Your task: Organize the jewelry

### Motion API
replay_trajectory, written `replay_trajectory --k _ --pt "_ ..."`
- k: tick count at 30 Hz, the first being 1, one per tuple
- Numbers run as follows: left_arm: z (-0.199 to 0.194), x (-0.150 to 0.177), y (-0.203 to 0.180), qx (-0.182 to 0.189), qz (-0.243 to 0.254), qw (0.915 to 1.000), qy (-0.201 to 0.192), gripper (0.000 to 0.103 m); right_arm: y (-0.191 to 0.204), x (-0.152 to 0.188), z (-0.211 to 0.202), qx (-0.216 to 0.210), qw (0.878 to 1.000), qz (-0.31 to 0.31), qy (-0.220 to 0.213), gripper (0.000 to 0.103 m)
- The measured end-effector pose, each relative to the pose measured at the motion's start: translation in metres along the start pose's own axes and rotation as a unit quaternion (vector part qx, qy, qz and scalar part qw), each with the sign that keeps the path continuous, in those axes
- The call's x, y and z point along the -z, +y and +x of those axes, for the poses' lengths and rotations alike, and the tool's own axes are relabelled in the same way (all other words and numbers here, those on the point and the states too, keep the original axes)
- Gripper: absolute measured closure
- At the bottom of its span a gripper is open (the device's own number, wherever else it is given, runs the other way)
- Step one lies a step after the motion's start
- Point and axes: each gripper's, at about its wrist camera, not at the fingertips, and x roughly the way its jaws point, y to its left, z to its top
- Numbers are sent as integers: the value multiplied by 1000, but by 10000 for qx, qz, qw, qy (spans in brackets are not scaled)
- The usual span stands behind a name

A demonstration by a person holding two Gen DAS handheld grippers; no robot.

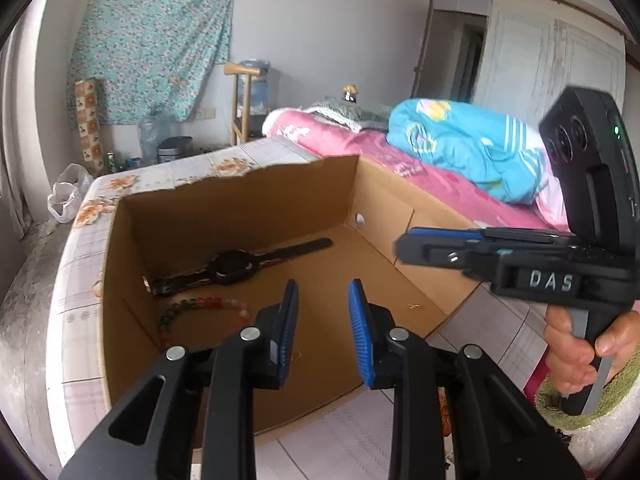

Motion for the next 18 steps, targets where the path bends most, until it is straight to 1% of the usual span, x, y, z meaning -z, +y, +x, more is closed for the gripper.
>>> replay_trajectory --k 7,10,14,18 --pt "-33 2 9 -88 -143 9992 -349 78 -7 1 -30 98 9991 168 -371 81" --pt "-48 6 9 -92 -145 9988 -460 78 -5 5 -39 118 9988 179 -435 79" --pt "-68 16 2 -19 -41 9984 -572 78 -1 14 -51 86 9986 146 -508 79" --pt "-83 35 -11 186 126 9983 -544 78 2 26 -66 93 9983 71 -572 78"
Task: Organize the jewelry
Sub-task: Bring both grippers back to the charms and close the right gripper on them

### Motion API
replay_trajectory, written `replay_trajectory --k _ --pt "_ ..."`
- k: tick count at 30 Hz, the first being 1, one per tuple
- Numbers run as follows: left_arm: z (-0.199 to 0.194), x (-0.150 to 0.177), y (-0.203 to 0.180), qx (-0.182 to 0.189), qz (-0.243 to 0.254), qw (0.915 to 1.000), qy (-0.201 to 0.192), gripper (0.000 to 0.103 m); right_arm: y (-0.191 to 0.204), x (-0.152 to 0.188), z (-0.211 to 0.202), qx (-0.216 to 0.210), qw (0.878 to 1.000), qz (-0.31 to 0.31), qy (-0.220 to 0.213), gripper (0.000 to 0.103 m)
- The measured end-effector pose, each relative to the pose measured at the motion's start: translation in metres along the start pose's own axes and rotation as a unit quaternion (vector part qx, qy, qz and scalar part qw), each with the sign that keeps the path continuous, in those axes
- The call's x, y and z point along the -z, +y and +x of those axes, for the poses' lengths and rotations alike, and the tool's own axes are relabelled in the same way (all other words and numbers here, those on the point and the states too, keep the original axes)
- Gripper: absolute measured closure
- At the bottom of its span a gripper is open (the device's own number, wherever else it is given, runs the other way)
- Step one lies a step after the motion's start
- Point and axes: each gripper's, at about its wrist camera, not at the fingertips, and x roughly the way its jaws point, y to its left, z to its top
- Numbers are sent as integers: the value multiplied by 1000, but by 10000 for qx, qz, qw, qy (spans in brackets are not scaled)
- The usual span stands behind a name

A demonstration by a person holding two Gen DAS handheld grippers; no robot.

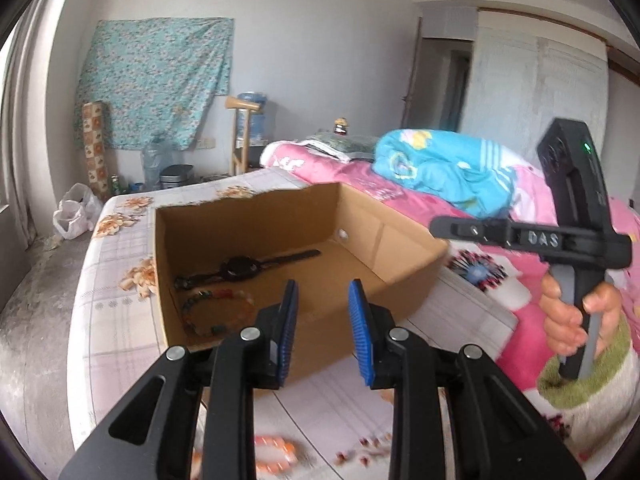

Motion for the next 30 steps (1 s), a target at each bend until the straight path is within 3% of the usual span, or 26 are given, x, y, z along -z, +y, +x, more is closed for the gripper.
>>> replay_trajectory --k 9,17,23,30 --pt "15 53 -25 354 -151 9959 816 78 -5 42 -12 103 9990 100 432 78" --pt "48 75 -44 40 23 9911 1329 78 -9 98 25 235 9900 401 1335 76" --pt "64 78 -51 2 145 9886 1496 78 -10 110 29 535 9885 222 1394 76" --pt "83 80 -63 14 266 9868 1595 78 -25 99 38 823 9885 15 1266 76"
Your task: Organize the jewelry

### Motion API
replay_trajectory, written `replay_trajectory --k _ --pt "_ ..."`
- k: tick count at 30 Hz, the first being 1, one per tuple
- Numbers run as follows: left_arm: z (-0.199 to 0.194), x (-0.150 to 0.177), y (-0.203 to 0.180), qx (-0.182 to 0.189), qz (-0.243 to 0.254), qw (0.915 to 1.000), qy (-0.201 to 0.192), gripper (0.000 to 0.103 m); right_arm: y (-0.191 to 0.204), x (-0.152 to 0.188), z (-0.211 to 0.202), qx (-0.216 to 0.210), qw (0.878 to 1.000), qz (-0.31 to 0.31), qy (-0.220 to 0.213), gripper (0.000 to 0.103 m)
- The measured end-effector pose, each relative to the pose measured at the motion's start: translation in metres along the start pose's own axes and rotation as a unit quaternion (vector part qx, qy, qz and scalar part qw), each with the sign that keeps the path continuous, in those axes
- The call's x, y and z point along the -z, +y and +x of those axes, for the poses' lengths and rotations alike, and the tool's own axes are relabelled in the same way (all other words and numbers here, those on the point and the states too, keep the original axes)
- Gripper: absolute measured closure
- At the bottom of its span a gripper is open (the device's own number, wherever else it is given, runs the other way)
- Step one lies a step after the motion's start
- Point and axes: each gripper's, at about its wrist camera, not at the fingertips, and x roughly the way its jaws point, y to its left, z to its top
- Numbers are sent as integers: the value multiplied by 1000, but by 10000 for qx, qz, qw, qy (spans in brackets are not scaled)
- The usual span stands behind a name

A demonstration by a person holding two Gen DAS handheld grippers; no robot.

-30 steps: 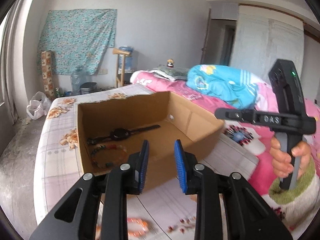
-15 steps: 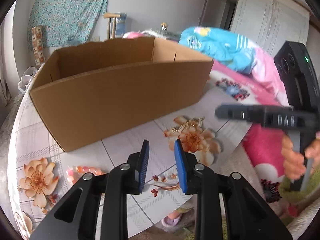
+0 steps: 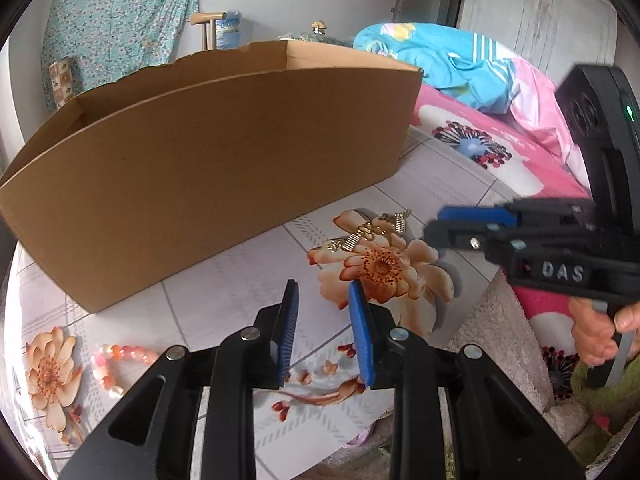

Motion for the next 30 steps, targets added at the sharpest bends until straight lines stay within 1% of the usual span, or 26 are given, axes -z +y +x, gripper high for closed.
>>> replay_trajectory --k 4,8,12,14,18,20,26,30 --pt "4 -2 -3 12 77 10000 53 78 -7 -6 12 30 9996 -285 -5 77" --pt "10 -3 -3 49 97 9998 137 78 -7 -8 26 25 9981 -601 136 77" --pt "14 -4 -4 63 108 9998 178 78 -4 -9 31 71 9973 -709 199 77" --pt "16 -4 -4 83 103 9997 196 78 -3 -12 33 83 9972 -714 221 81" --pt "17 -4 -2 97 81 9997 231 78 0 -14 36 315 9956 -855 241 89" --pt "17 -3 0 112 54 9997 224 78 1 -13 35 393 9949 -892 263 96" --pt "17 -2 2 124 7 9997 196 78 2 -9 27 424 9958 -778 247 103" --pt "17 -1 2 110 4 9998 189 78 1 -6 18 376 9972 -607 224 103"
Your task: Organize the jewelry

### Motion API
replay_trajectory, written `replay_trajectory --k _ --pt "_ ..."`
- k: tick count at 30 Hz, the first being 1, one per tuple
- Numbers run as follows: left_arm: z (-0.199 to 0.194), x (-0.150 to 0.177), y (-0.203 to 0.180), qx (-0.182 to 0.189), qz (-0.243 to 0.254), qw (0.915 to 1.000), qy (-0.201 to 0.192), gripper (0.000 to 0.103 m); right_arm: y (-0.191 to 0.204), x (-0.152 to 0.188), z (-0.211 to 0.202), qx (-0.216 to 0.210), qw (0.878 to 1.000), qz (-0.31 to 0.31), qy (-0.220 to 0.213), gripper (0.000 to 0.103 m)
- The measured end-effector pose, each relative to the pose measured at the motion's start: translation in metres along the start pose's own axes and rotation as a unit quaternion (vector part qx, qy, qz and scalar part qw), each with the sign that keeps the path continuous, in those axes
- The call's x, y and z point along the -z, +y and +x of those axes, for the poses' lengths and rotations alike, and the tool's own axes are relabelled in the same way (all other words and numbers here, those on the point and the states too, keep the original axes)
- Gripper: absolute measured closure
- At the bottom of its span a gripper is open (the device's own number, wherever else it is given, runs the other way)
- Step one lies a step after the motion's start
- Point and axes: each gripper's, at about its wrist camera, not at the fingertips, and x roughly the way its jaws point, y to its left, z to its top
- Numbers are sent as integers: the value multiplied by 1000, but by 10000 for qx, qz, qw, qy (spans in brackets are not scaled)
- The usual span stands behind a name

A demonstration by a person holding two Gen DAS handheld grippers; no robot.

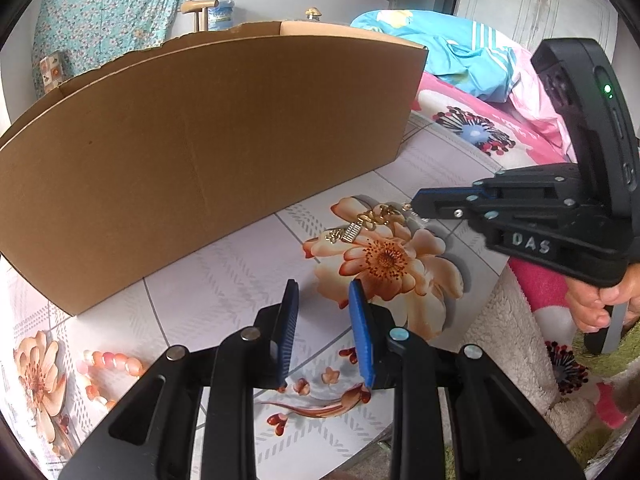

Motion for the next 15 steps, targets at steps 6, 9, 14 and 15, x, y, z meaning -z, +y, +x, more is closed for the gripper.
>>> replay_trajectory --k 6,9,14,15 --pt "-3 1 2 26 -29 10000 -46 78 -9 4 -25 -195 9992 318 -172 103" --pt "-6 0 0 80 11 9999 -113 78 -17 1 -32 -484 9965 594 -330 103" --pt "-7 -7 -11 217 191 9993 -243 78 -24 -1 -28 -707 9928 913 -327 103" --pt "-6 -9 -14 235 256 9990 -263 78 -20 -3 -25 -702 9928 924 -301 103"
